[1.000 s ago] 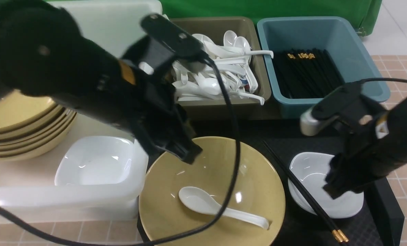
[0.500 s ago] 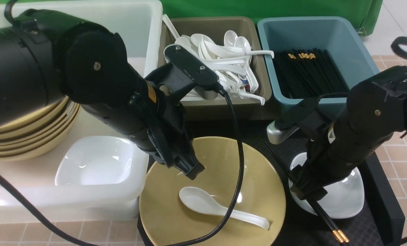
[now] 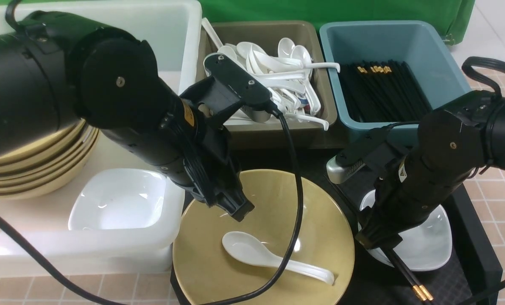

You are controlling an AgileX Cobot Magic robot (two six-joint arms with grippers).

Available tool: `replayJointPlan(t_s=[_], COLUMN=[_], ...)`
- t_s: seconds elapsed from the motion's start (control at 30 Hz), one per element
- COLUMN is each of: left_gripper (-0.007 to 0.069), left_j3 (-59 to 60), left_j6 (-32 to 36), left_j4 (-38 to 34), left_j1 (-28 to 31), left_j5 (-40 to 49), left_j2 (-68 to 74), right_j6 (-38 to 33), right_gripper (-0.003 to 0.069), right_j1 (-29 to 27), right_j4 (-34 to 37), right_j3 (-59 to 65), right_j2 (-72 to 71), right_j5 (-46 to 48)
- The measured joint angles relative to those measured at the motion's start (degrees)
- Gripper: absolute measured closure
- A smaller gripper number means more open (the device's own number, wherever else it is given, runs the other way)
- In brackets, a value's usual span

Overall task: On brown table put chopsticks spoon bowls plates into blue grey white boxes.
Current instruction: 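Move the grippers toward the tableware on the black tray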

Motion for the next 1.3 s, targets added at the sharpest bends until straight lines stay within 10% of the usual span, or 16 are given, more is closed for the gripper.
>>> replayJointPlan(t_s=[0.67, 1.03, 1.3], left_gripper=[0.0623, 0.0623, 0.0623], left_j3=[0.0, 0.0, 0.0], left_j6=[-0.1, -0.1, -5.2], left_j4=[0.0, 0.0, 0.7], left_j1=[0.0, 0.0, 3.2], left_j5=[-0.2, -0.4, -2.1], left_j2=[0.0, 0.0, 0.7], right_j6=[1.5, -1.3, -1.7], right_gripper=[0.022, 0.0478, 0.0498], right_j1=[-3.6, -3.6, -3.6], right_j4=[0.4, 3.7, 2.1], right_j3=[0.0, -0.5, -4.5], right_j2=[0.0, 1.7, -1.8], right_j5=[0.8, 3.1, 8.3])
